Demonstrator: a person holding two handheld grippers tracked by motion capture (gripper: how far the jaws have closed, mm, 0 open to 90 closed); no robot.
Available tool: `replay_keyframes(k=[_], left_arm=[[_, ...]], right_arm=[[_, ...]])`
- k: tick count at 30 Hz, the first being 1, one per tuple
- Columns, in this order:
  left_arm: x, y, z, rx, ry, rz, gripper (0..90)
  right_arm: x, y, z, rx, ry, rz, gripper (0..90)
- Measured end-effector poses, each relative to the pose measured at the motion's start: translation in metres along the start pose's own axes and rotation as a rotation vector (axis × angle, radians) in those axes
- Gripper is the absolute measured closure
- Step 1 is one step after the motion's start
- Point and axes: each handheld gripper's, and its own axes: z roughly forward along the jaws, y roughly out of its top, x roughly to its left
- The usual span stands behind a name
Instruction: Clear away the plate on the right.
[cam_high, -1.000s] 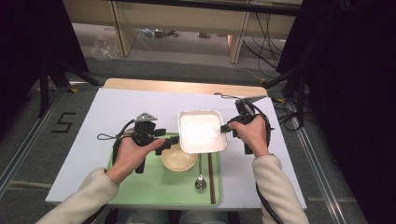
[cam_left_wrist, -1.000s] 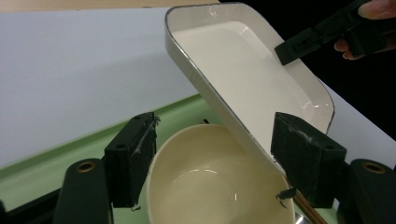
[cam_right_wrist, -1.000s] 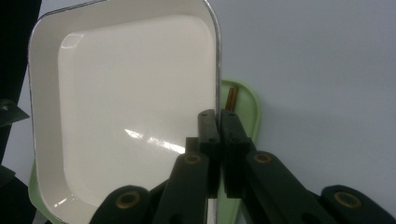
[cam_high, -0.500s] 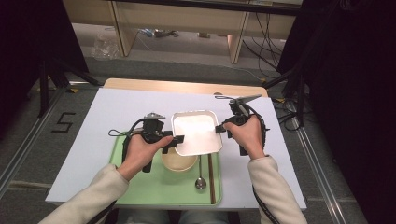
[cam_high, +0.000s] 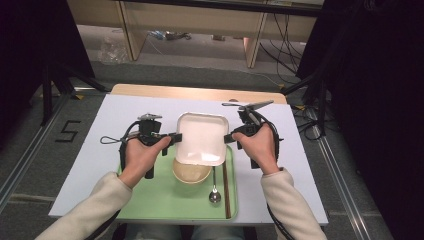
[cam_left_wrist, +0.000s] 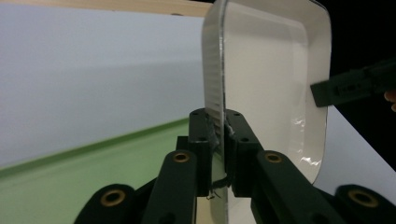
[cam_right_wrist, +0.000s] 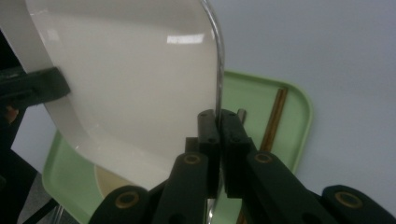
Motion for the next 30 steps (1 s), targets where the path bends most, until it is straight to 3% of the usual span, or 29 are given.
replay_keyframes(k=[1,3,4,9,12,15,19,22,25,27,30], left_arm=[[0.0,0.002,-0.002,-0.004,0.004,0.0,83.8],[0.002,0.006,-0.005,-0.005,0.009,-0.006,84.3],[0.004,0.007,-0.006,-0.002,0.007,-0.016,84.4],[0.016,0.013,-0.012,0.006,0.018,-0.035,84.7],[0.024,0.014,-0.018,0.004,0.02,-0.06,84.6],[0.031,0.014,-0.025,-0.003,0.024,-0.067,84.7],[0.04,0.014,-0.034,-0.004,0.028,-0.079,84.7],[0.046,0.013,-0.04,-0.003,0.03,-0.096,84.7],[0.051,0.011,-0.045,-0.001,0.035,-0.102,84.6],[0.054,0.01,-0.048,0.001,0.038,-0.106,84.7],[0.058,0.008,-0.052,0.006,0.042,-0.114,84.6]], right_arm=[[0.001,0.0,0.0,-0.008,0.008,-0.019,88.8],[0.008,0.0,-0.004,-0.002,0.014,0.007,88.0],[0.008,0.0,-0.004,-0.029,0.019,-0.029,86.2],[0.011,0.002,-0.012,-0.169,0.026,-0.151,56.2],[0.008,0.004,-0.016,-0.216,0.011,-0.224,47.6],[0.007,0.004,-0.017,-0.25,-0.015,-0.235,43.3],[0.0,0.005,-0.018,-0.338,-0.023,-0.279,40.7],[-0.004,0.006,-0.02,-0.393,-0.003,-0.271,39.9],[-0.01,0.006,-0.021,-0.428,-0.028,-0.312,39.2],[-0.011,0.005,-0.022,-0.442,-0.025,-0.289,40.0],[-0.017,0.006,-0.024,-0.46,-0.036,-0.292,39.8]])
